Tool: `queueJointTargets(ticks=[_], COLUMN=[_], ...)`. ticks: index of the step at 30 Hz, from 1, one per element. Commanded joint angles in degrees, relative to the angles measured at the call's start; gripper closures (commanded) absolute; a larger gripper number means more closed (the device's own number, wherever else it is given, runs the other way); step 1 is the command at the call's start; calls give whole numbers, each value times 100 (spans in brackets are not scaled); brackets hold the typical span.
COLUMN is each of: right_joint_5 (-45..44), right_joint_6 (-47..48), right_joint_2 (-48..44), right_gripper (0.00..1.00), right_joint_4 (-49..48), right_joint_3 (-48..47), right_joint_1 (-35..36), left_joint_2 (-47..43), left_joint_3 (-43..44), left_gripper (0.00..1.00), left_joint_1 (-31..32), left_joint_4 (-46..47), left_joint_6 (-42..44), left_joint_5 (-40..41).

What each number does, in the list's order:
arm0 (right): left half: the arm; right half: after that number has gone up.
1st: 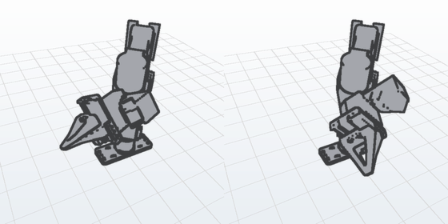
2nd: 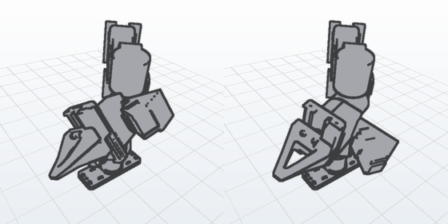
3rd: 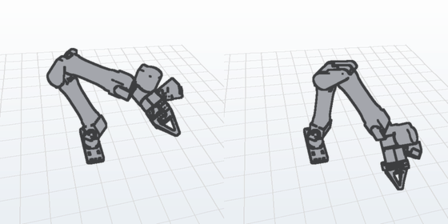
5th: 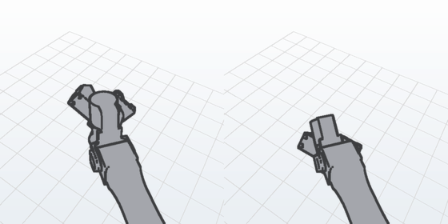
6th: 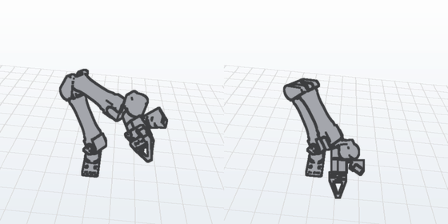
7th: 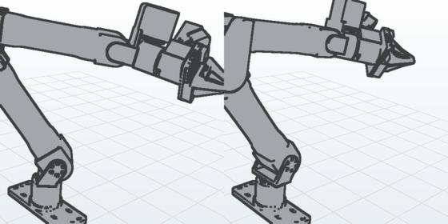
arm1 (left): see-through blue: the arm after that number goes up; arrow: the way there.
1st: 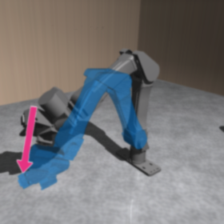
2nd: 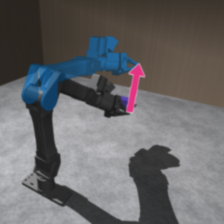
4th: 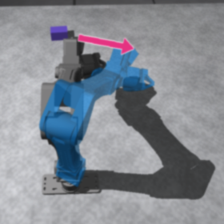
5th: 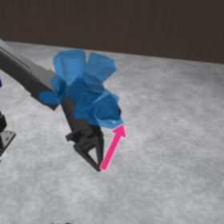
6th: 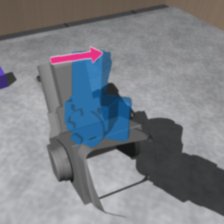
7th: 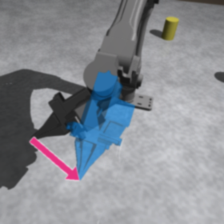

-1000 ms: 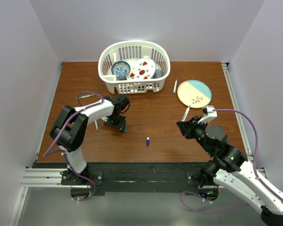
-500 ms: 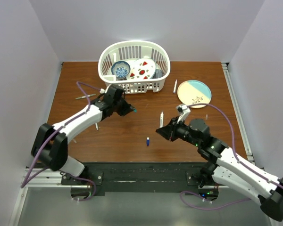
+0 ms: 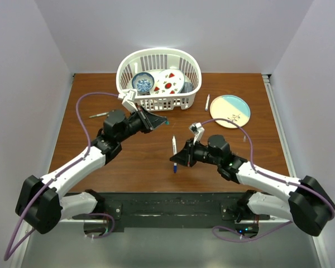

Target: Insert the pens into the pen caps

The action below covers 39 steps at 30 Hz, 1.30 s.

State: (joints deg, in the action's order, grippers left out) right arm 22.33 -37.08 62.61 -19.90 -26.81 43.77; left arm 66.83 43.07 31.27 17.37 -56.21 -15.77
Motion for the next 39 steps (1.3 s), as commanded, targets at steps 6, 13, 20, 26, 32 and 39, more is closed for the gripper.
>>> queueJointTargets(ticks=[6, 13, 20, 26, 32, 39], right_joint_5=[351, 316, 290, 307, 299, 299], right_joint_6=[-238, -256, -282, -317, -344, -352], right_joint_2=[392, 340, 313, 322, 287, 243], right_gripper=[100, 100, 100, 100, 100, 100], right_joint_4=[-849, -831, -814, -840, -858, -823], right_joint_3=[-281, -272, -263, -246, -229, -220], right_joint_1=[18, 18, 18, 26, 53, 53], left_joint_2=[-135, -56, -38, 6, 50, 102], left_joint_3=[-290, -457, -571, -624, -633, -624], left_gripper=[100, 100, 100, 100, 100, 100], left_joint_1=[11, 11, 11, 20, 29, 116], left_joint_4=[979, 1120, 1234, 1278, 1331, 1313], left_joint_6=[241, 268, 242, 224, 206, 250], left_joint_5=[-752, -893, -954, -972, -972, -954])
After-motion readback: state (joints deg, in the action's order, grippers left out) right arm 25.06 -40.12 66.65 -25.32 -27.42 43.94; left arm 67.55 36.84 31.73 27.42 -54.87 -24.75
